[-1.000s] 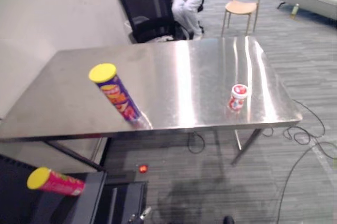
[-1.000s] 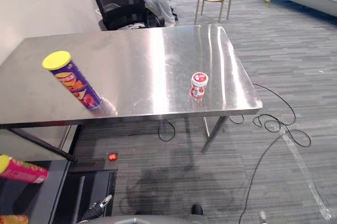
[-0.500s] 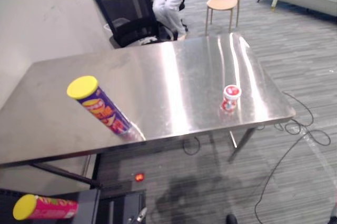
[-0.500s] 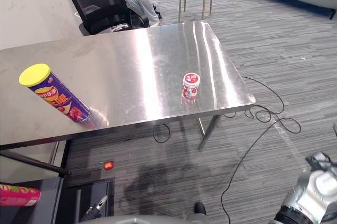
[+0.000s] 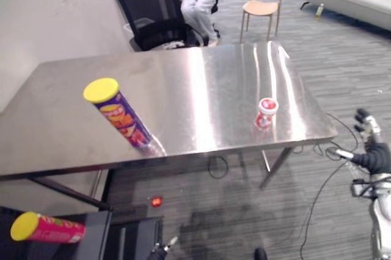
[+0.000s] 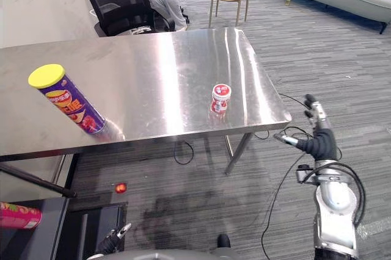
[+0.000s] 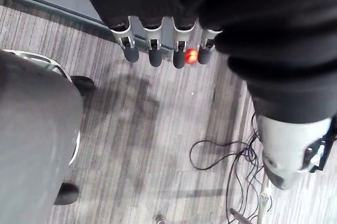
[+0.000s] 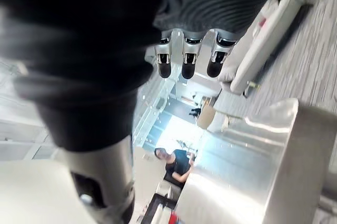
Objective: Put the gum and the chips on the shelf.
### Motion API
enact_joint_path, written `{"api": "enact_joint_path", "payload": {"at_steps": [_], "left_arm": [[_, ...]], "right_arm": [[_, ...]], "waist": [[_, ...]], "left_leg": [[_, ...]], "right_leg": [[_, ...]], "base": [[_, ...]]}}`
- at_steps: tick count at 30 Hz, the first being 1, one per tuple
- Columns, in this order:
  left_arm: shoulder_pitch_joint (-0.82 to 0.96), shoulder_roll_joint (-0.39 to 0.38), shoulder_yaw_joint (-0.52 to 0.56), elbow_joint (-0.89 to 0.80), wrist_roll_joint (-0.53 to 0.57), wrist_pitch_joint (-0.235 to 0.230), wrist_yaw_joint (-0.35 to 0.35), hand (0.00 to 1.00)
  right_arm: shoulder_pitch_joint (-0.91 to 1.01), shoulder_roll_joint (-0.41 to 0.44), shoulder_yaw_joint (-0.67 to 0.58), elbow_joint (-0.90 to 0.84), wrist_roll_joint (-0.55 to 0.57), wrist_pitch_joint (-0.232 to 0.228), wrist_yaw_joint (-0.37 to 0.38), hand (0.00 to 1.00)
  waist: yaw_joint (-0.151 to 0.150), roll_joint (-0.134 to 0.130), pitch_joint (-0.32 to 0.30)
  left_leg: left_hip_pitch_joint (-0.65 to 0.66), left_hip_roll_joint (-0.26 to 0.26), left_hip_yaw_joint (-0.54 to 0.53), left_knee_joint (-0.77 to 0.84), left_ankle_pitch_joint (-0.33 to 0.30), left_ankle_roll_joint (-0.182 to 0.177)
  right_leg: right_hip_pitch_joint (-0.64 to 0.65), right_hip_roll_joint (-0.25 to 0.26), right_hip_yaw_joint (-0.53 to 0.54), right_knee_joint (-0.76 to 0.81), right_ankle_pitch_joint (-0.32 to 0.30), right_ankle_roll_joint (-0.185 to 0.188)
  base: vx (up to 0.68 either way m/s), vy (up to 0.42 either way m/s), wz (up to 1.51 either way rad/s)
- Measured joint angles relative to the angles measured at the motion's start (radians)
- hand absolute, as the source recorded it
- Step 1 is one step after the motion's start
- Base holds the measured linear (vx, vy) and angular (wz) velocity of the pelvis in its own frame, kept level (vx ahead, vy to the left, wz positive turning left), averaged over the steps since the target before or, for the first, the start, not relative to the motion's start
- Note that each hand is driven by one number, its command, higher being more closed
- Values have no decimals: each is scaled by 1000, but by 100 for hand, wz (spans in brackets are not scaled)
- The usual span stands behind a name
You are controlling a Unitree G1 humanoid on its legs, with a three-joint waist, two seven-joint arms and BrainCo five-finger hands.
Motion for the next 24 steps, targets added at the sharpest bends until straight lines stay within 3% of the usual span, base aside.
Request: {"api": "enact_joint_path", "payload": {"at_steps": [10, 24], "left_arm": [[-8, 14, -34, 2, 37, 0, 5, 0], [-8, 14, -33, 0, 39, 1, 36, 0]], "right_arm": [[-33, 9, 124, 82, 0, 3, -17, 0], [-150, 112, 81, 176, -2, 7, -156, 0]], "waist": [[3, 1, -3], [3, -4, -2]], "left_leg": [[-3, -4, -53, -26, 29, 3], [2, -6, -95, -76, 74, 2]], "right_leg": [[19, -2, -55, -3, 0, 0], [33, 1, -95, -13, 3, 2]], "base": [[-10, -16, 15], [-19, -19, 9]]}}
